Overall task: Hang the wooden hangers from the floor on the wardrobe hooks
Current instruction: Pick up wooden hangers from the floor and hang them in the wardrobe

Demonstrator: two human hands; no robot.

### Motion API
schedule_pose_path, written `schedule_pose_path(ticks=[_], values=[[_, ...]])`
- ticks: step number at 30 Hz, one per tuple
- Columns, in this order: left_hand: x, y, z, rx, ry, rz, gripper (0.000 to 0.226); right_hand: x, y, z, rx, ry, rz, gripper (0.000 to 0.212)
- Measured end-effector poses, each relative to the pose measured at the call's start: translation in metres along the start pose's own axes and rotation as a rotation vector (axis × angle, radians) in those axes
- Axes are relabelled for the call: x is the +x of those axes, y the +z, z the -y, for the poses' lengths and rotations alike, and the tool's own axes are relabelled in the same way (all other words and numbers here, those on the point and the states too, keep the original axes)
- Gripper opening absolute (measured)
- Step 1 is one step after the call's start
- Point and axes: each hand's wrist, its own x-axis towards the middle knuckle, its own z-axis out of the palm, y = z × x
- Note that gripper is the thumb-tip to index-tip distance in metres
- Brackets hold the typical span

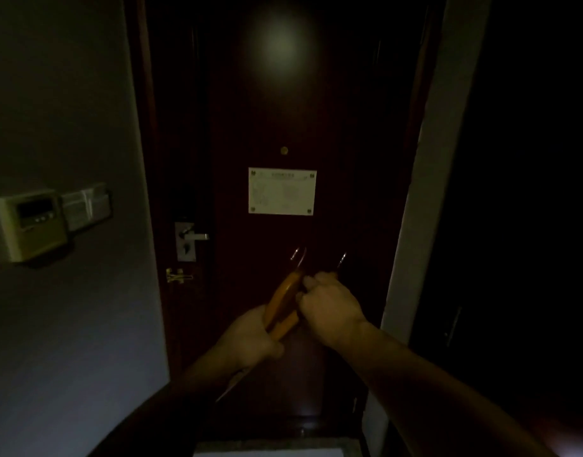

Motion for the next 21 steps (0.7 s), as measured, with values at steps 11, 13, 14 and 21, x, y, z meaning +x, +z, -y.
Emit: schedule_pose_path(ticks=[11,13,14,21], values=[[-0.063,-0.073,-0.052,0.014,0.217,0.155,0.042,-0.082,-0.077,-0.025,0.285,0.568,-0.264,0.057],[-0.079,-0.085,-0.055,-0.016,0.231,0.250,0.048,-0.100,-0.087,-0.026,0.340,0.659,-0.156,0.068],[-0.086,-0.090,-0.057,-0.038,0.232,0.307,0.052,-0.109,-0.093,-0.025,0.380,0.687,-0.112,0.073],[-0.128,-0.086,-0.092,0.044,0.278,0.594,0.064,-0.194,-0.128,-0.008,0.691,0.920,-0.042,0.047]])
